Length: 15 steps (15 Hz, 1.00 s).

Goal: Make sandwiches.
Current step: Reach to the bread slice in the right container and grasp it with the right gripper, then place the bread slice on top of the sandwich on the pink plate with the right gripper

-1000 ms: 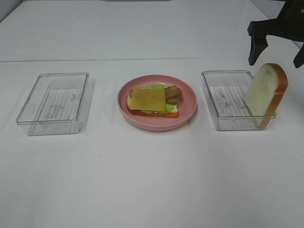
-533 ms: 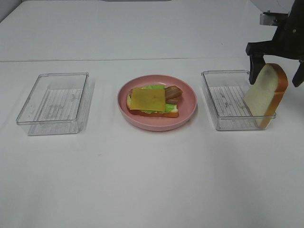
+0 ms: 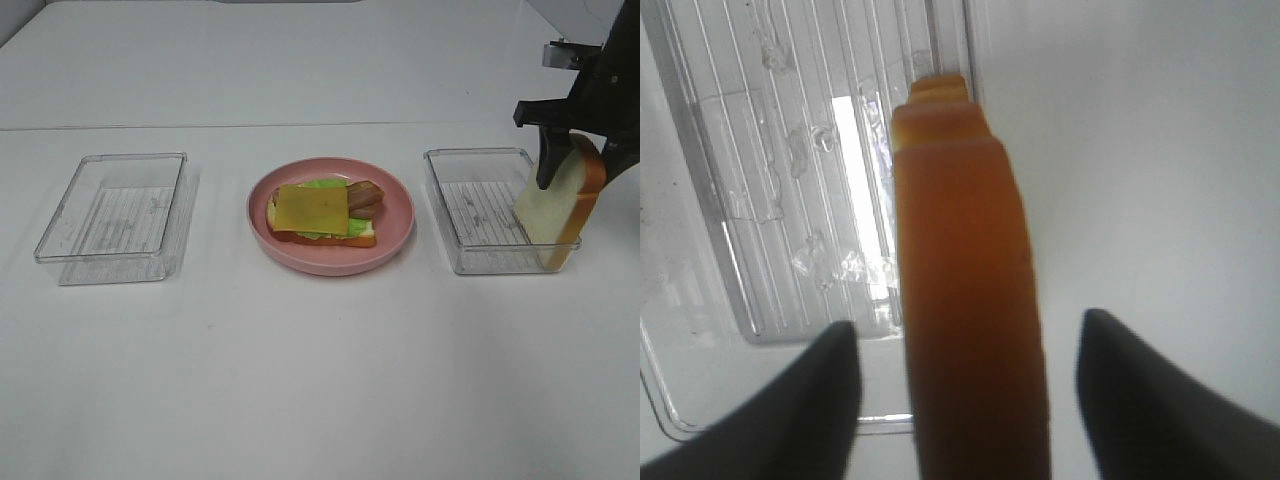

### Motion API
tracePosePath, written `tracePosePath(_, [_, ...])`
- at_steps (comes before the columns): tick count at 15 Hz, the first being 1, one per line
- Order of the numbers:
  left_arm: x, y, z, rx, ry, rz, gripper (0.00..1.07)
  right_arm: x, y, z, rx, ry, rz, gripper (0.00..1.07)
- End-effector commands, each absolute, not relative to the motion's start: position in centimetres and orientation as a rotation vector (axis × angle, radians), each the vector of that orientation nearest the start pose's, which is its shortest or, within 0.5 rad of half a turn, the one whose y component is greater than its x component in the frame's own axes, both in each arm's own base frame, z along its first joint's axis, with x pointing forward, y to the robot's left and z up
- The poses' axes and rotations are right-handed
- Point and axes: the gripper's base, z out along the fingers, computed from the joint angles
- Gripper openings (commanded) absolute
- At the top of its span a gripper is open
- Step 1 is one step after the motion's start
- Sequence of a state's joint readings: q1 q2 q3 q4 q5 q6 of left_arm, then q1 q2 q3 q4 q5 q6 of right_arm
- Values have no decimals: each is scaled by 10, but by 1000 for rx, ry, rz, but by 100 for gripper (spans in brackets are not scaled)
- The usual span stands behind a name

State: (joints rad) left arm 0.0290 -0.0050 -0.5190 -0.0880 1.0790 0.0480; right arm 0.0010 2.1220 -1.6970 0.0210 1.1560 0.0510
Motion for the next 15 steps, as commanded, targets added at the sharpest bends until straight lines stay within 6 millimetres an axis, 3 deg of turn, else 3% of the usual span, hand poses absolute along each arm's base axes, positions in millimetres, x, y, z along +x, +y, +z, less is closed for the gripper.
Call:
tracePosePath(1, [-11,-8,281,16,2009,-73,100,433,1,190,79,3057,20,19])
tracePosePath(2, [-11,-8,281,16,2009,-73,100,433,0,190,94,3055,16,9])
tracePosePath(9, [-11,-8,281,16,2009,-73,100,431,0,196,95,3053,4,0])
tracePosePath(13, [-11,-8,281,16,2009,-73,100,413,2,254,143,2960,56,0])
tracePosePath(14, [-11,-8,281,16,2009,-73,100,405,5,272,148,2926,107,0])
tracePosePath(15, [-11,-8,281,16,2009,-73,100,394,17,294,112,2840,279,0])
